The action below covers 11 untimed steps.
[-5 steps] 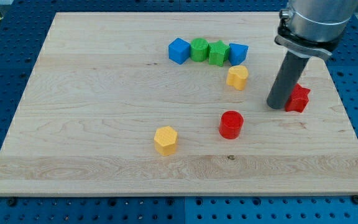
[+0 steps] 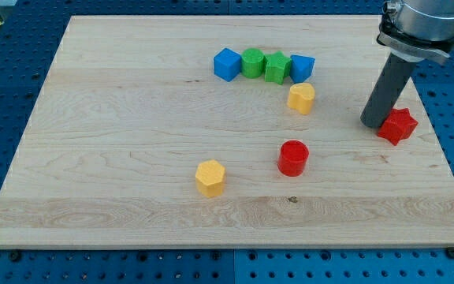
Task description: Move the red star towards the right center of the board
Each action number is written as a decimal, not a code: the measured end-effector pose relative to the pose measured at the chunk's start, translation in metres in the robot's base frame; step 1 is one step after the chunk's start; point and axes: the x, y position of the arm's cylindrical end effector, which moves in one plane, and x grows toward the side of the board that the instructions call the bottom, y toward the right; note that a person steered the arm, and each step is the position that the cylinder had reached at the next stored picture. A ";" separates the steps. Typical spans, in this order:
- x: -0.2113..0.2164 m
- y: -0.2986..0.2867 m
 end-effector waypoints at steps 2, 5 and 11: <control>0.000 -0.010; -0.097 0.030; -0.017 0.115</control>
